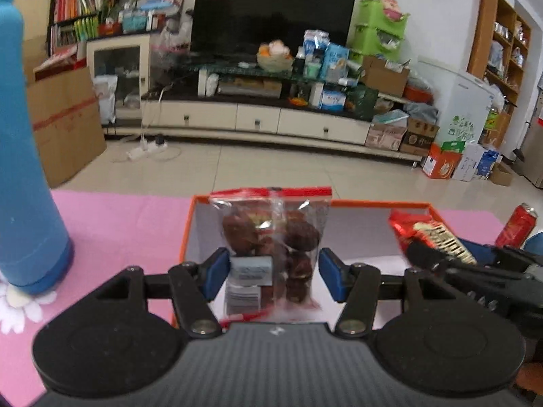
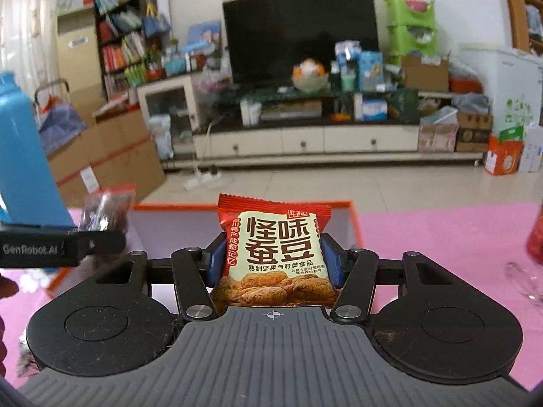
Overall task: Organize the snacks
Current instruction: 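Drop the bean bag into the orange box with the right tool while the left drops the date packet, then grasp the yellow bread packet with the right tool while the left grasps the white Wangwang cake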
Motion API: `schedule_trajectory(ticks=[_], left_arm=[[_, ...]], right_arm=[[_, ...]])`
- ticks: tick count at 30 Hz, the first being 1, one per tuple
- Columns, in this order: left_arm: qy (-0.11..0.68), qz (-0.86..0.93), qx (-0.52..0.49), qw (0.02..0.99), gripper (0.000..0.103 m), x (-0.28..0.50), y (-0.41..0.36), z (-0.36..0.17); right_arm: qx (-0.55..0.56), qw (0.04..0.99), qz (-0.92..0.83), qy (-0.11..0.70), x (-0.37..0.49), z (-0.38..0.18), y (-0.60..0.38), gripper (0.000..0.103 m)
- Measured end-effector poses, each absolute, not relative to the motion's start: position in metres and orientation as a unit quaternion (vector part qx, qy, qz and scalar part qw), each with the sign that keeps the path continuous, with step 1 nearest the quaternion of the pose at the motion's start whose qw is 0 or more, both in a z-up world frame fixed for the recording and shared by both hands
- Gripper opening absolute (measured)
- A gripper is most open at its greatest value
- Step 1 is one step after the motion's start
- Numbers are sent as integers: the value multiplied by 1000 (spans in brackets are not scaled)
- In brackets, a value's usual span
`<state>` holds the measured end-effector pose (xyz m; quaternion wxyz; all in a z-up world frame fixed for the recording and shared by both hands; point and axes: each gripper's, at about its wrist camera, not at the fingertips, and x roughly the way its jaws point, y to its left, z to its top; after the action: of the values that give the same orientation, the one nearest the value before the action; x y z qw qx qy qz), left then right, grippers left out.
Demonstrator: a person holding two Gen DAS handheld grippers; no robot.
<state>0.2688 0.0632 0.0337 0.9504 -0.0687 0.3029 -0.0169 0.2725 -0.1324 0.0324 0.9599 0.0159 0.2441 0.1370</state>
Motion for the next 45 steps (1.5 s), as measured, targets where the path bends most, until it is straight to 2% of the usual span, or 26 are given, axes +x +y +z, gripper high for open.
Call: schedule_trajectory(ticks=[1, 4, 6, 7, 8, 9, 10, 11, 15, 18, 22, 26, 30, 32, 35, 38, 39, 41, 42, 45], left_arm=[[308, -7, -72, 949, 69, 271, 66, 30], [290, 1, -68, 954, 71, 264, 70, 42], [266, 4, -61, 962, 74, 250, 72, 55], [257, 6, -60, 965, 77, 241, 73, 61], [249, 7, -63, 966, 79, 230, 74, 66], [242, 6, -67, 968, 85, 218, 75, 70], [240, 1, -70, 968, 96, 203, 76, 72], [240, -2, -70, 968, 98, 190, 75, 73], [243, -6, -69, 968, 97, 115, 75, 60], [274, -10, -83, 958, 97, 59, 76, 38], [316, 6, -80, 946, 97, -6, 67, 3], [355, -4, -81, 931, 96, -32, 53, -18], [326, -29, -71, 942, 95, -25, 33, -5], [325, -39, -65, 943, 92, -9, 19, 0], [331, -40, -47, 942, 82, 17, 2, -2], [372, -43, -43, 926, 66, 42, -3, -19], [385, -43, -43, 921, 50, 46, -4, -25], [391, -43, -54, 918, 43, 44, 4, -33], [386, -41, -61, 920, 35, 39, 10, -32], [360, -20, -57, 931, 35, 19, 31, -19]], right_arm=[[9, 957, 137, 256, 281, 27, -127, 41], [19, 954, 133, 268, 289, 23, -120, 45], [28, 958, 149, 244, 279, 38, -122, 60], [26, 962, 150, 226, 271, 47, -124, 73], [21, 968, 144, 206, 260, 57, -126, 80], [17, 971, 138, 192, 249, 64, -128, 81], [17, 974, 138, 181, 236, 70, -132, 83], [23, 974, 141, 173, 222, 75, -139, 85], [14, 969, 157, 192, 164, 71, -161, 86], [-2, 964, 137, 227, 104, 40, -186, 87], [45, 941, 138, 305, 36, -4, -216, 87], [30, 939, 137, 315, 6, -17, -223, 87], [33, 940, 117, 318, 10, -21, -229, 89], [65, 936, 110, 327, 20, -21, -235, 89], [82, 935, 103, 328, 23, -23, -237, 89], [88, 934, 102, 330, 24, -24, -243, 89], [93, 934, 102, 330, 24, -24, -245, 89], [108, 931, 100, 334, 25, -26, -252, 89], [119, 928, 100, 338, 26, -27, -255, 90], [157, 918, 102, 348, 32, -31, -263, 90]])
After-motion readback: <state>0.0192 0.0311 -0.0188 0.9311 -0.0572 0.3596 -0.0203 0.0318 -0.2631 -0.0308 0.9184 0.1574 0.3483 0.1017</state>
